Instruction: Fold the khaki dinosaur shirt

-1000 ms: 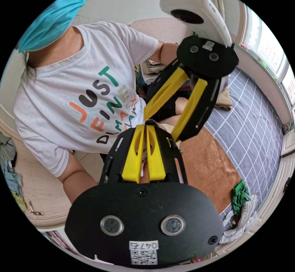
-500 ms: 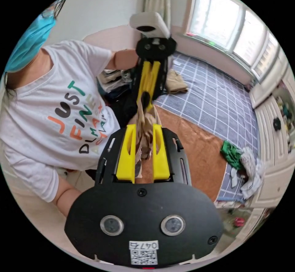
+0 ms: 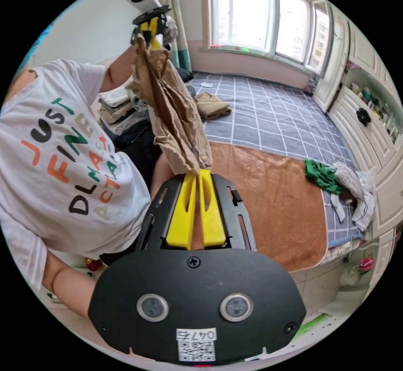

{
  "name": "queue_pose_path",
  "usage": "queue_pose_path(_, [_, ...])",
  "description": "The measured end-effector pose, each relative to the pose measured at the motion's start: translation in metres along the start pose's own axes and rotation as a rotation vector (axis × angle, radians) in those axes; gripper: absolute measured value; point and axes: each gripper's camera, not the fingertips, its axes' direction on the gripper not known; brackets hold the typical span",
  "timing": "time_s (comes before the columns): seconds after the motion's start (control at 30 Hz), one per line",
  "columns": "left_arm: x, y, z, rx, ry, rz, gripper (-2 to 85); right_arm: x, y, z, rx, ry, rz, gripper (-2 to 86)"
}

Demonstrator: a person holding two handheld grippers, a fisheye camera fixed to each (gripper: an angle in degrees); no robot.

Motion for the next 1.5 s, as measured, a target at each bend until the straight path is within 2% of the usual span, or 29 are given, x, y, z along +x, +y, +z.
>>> queue_pose_path(0.13, [-0.013,-0.012,0.007,-0.072,-0.126,-0.148,0.3,-0.037,-0.029,-0.043,-0.049,0.120,-0.007,-0.9])
queue_pose_path(0.2, [-0.048,-0.018,0.031,-0.102,-0.310,-0.323,0.3,-0.029,-0.052,-0.049,-0.106,0.235,0.079,-1.0])
queue_pose_path(0.23, [-0.061,-0.020,0.039,-0.103,-0.347,-0.375,0.4,-0.016,-0.071,-0.047,-0.150,0.324,0.147,-1.0])
queue_pose_path(0.3, [-0.121,-0.037,0.076,-0.180,-0.504,-0.599,0.3,-0.001,-0.100,-0.047,-0.149,0.494,0.211,-1.1])
queue_pose_path(0.37, [-0.148,-0.064,0.091,-0.190,-0.650,-0.661,0.4,-0.002,-0.133,-0.059,-0.083,0.732,0.265,-1.1])
queue_pose_path(0.43, [-0.154,-0.098,0.092,-0.125,-0.809,-0.682,0.6,-0.023,-0.147,-0.073,-0.012,0.871,0.275,-1.1])
queue_pose_path(0.5, [-0.139,-0.139,0.098,-0.026,-0.921,-0.676,1.2,-0.054,-0.149,-0.078,0.025,0.933,0.268,-1.1])
queue_pose_path(0.57, [-0.119,-0.162,0.123,-0.027,-0.934,-0.644,2.0,-0.095,-0.138,-0.055,-0.009,0.940,0.224,-1.1])
queue_pose_path(0.63, [-0.098,-0.177,0.167,-0.107,-0.892,-0.616,3.4,-0.121,-0.122,-0.016,-0.065,0.920,0.234,-1.1])
queue_pose_path(0.73, [-0.069,-0.190,0.274,-0.302,-0.717,-0.643,5.0,-0.156,-0.088,0.085,-0.231,0.831,0.278,-1.1])
queue_pose_path(0.8, [-0.053,-0.195,0.383,-0.597,-0.520,-0.662,5.5,-0.172,-0.065,0.157,-0.373,0.775,0.322,-1.0])
queue_pose_path(0.9, [-0.022,-0.204,0.496,-0.932,-0.362,-0.553,6.2,-0.197,-0.026,0.261,-0.557,0.628,0.401,-0.8])
queue_pose_path(0.97, [-0.009,-0.218,0.520,-0.965,-0.355,-0.518,6.1,-0.215,-0.001,0.312,-0.621,0.437,0.465,0.5])
queue_pose_path(1.07, [-0.017,-0.242,0.515,-0.857,-0.297,-0.646,5.3,-0.227,0.016,0.329,-0.602,0.227,0.570,4.7])
queue_pose_path(1.2, [-0.037,-0.274,0.518,-0.657,-0.149,-0.851,2.7,-0.224,0.034,0.297,-0.386,0.142,0.741,4.9])
queue_pose_path(1.27, [-0.038,-0.295,0.537,-0.616,-0.131,-0.870,1.6,-0.212,0.048,0.283,-0.283,0.156,0.868,3.1])
queue_pose_path(1.33, [-0.036,-0.318,0.567,-0.628,-0.146,-0.853,0.6,-0.203,0.053,0.286,-0.261,0.164,0.927,2.0])
queue_pose_path(1.5, [-0.029,-0.377,0.674,-0.868,-0.153,-0.811,-0.8,-0.206,0.029,0.355,-0.359,0.162,0.867,1.1])
